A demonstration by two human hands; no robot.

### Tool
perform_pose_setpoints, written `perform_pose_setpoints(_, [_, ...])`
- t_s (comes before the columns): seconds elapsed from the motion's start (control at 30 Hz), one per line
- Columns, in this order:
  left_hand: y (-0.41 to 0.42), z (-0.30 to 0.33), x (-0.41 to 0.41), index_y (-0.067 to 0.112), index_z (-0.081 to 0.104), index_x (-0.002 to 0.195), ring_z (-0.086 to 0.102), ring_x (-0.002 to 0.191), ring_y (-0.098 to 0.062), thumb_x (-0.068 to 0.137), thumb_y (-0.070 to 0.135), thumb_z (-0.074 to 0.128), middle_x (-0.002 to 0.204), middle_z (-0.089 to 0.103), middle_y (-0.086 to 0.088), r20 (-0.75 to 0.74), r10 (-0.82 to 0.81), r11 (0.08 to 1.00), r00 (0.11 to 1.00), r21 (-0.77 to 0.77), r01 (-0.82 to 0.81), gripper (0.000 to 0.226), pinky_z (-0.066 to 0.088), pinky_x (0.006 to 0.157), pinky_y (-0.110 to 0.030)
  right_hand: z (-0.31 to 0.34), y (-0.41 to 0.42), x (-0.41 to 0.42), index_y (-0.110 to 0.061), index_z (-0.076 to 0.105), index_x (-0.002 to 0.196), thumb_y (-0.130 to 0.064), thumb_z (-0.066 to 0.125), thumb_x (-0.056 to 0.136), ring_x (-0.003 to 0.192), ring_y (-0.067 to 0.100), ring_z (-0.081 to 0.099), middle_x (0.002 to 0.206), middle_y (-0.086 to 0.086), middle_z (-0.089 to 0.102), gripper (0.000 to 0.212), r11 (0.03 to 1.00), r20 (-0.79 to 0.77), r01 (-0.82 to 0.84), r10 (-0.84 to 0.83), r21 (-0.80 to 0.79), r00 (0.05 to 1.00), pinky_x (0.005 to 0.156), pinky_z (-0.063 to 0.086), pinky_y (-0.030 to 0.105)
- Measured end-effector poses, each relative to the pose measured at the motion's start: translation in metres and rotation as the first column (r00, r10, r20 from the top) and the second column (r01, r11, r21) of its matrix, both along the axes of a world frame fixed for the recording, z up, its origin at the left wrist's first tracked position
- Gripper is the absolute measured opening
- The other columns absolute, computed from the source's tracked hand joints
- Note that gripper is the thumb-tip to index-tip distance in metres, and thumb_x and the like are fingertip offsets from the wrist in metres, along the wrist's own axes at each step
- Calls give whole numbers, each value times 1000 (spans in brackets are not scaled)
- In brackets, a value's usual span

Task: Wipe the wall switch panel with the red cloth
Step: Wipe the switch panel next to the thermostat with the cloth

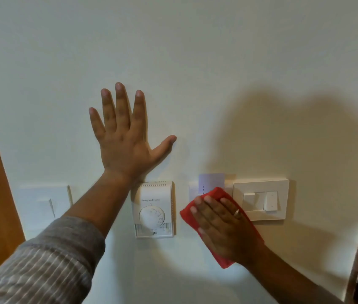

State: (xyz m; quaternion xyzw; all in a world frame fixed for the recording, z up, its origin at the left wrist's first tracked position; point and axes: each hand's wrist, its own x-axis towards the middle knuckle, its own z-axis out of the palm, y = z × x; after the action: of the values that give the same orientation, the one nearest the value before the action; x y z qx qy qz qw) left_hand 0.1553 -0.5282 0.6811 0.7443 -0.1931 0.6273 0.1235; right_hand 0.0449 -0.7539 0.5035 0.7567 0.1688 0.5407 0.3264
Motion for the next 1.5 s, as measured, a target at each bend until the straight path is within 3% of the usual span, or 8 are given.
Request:
perform_pose_setpoints(0.2, [-3,-1,3,11,21,162,14,156,-49,86,87,37,169,16,-26,14,13,1000,1000,-2,-13,109,9,122,-68,9,30,19,-7,19,157,-41,40,100,153,36,15,167,15,11,70,960,71,55,-77,275,994,124,7,52])
perform_pose_setpoints(0.43, [1,-1,2,11,19,163,14,155,-50,85,87,36,169,16,-26,12,24,999,1000,25,-24,110,10,122,-70,-6,7,8,-10,27,153,-36,48,98,153,32,11,156,9,29,65,997,18,78,-78,-14,997,121,15,47])
perform_pose_setpoints(0.67, [-2,0,5,8,17,163,12,156,-48,85,87,37,170,14,-25,24,14,1000,1000,13,-15,113,7,123,-66,3,40,14,-9,21,157,-39,41,99,153,34,14,163,11,19,68,962,51,74,-91,263,995,124,9,51])
perform_pose_setpoints(0.9, [1,-2,6,-4,11,160,12,156,-47,86,87,37,168,13,-30,-3,-9,1000,1000,-22,9,120,8,126,-62,-17,17,13,-8,21,157,-39,48,100,154,33,13,166,13,13,71,995,42,66,-70,80,997,125,9,49])
perform_pose_setpoints(1.03, [-1,-2,7,-3,9,160,11,157,-46,86,87,35,169,11,-29,-1,-21,999,1000,-28,21,120,7,126,-61,-13,5,10,-8,17,158,-40,41,101,154,33,12,168,13,7,70,978,84,32,-50,206,995,125,7,49])
perform_pose_setpoints(1.2, [0,-3,8,-3,10,160,11,157,-47,86,86,36,169,12,-29,3,-23,999,1000,-25,23,119,7,126,-61,-4,32,3,-13,20,158,-35,28,102,154,30,12,166,9,16,60,887,-32,-75,101,455,994,125,6,47])
perform_pose_setpoints(1.3, [3,-4,7,-2,7,160,10,157,-47,86,86,36,169,10,-29,-11,-28,1000,1000,-11,28,119,6,125,-61,5,35,-10,-4,43,145,-18,32,104,149,34,22,158,22,33,44,803,31,-192,212,564,977,118,30,52])
perform_pose_setpoints(1.5, [2,-2,4,0,3,161,7,157,-47,87,86,36,169,7,-28,-63,-44,999,997,-4,44,118,3,125,-61,24,40,-37,-2,63,130,-30,72,87,107,41,59,122,20,65,51,502,161,-109,-62,858,985,85,52,50])
